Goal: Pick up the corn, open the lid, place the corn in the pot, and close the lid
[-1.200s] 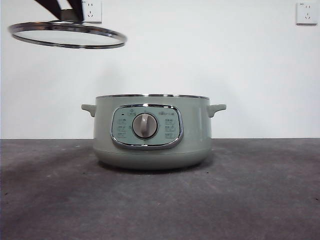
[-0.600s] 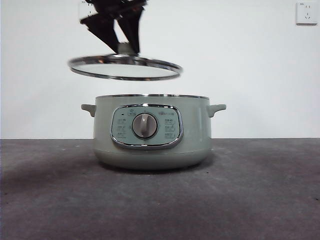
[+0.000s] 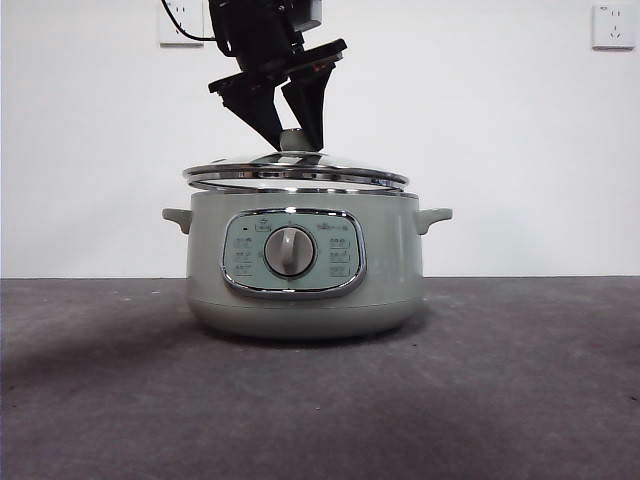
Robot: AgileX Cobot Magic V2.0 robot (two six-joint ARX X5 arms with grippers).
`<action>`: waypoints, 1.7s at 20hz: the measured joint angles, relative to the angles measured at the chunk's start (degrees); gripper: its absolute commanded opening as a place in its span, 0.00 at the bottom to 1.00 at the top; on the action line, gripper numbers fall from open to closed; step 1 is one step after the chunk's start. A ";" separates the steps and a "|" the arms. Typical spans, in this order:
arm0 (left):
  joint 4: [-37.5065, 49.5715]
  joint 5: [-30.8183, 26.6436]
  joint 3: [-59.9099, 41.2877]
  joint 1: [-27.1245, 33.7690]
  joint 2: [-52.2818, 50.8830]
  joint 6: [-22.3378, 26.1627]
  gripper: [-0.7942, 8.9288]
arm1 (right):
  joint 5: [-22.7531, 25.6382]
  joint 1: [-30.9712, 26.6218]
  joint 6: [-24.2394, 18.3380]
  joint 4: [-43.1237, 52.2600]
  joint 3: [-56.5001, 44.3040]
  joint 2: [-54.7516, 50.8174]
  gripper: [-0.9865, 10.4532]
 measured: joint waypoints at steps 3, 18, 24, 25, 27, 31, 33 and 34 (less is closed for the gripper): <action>-0.04 0.22 0.00 0.00 0.04 0.00 0.07 | 0.02 0.00 0.68 0.00 0.00 -0.46 0.08; -0.92 2.29 0.57 -0.35 2.19 0.04 0.07 | 0.00 0.00 1.07 0.00 0.00 -0.55 0.08; -0.98 2.29 0.66 -0.35 2.19 0.04 0.18 | 0.00 0.00 1.07 0.00 0.00 -0.55 0.08; -0.98 2.29 0.66 -0.35 2.19 0.04 0.30 | 0.00 0.00 1.07 0.00 0.00 -0.55 0.08; -0.98 2.29 0.66 -0.35 2.21 0.04 0.53 | 0.00 0.00 1.07 0.00 0.00 -0.55 0.08; -0.90 2.80 0.68 -0.35 2.29 -0.02 0.60 | 0.00 0.00 1.07 0.00 0.00 -0.55 0.08; -0.61 2.75 0.70 -0.35 2.29 -0.24 0.60 | 0.00 0.00 1.07 0.00 0.00 -0.55 0.08; -0.52 2.73 0.70 -0.28 2.29 -0.44 0.60 | 0.00 0.00 1.07 0.00 0.00 -0.55 0.08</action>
